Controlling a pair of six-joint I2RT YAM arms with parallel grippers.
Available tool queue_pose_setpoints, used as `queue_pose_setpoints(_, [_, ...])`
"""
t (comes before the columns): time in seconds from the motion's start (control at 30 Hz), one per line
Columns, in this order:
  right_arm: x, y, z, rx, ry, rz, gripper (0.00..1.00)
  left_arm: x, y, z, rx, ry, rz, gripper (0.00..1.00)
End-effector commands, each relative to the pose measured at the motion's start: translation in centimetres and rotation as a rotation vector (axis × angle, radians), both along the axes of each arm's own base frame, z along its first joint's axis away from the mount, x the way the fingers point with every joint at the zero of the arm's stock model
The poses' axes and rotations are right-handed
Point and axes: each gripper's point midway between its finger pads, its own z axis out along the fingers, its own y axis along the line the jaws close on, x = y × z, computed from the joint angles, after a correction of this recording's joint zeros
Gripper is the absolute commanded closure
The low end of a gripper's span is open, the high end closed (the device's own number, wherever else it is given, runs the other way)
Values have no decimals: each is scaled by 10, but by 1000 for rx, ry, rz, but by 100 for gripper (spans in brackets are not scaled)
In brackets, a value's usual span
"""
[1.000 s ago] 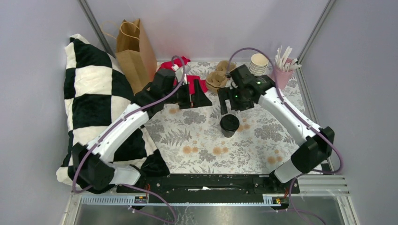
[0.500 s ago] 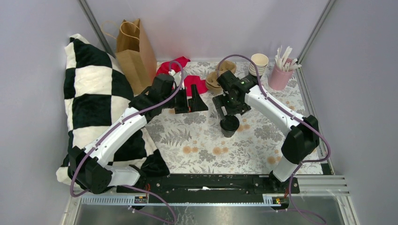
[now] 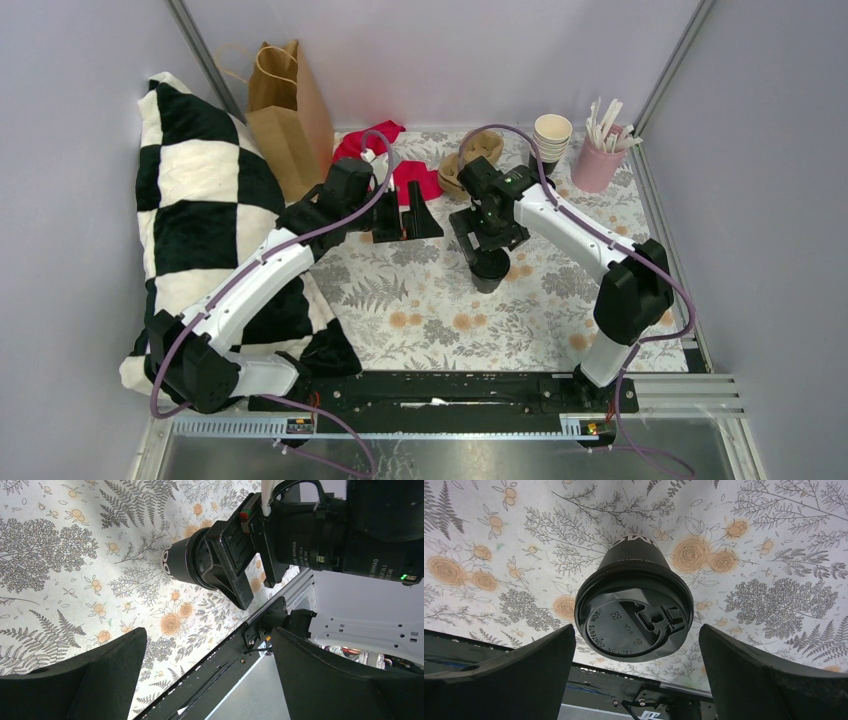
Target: Pack the takeout coffee
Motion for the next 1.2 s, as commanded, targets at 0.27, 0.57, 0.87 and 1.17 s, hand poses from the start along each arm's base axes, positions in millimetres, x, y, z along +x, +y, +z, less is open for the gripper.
queue_pose_setpoints(0.27, [-8,-3,-15,-21,16,16,7,8,-1,-1,5,-19,6,1])
queue_pose_setpoints(0.57, [-4,-7,-8,-28,-23,0,15,9,-3,-2,4,-6,5,1])
queue_pose_setpoints(0.87, [16,-44,3,-84,-119,-108,15,11,-4,2,7,-28,-4,1])
queue_pose_setpoints(1.17, [49,-184,2,-86,-152,-555,14,15,10,16,127,-107,-37,1])
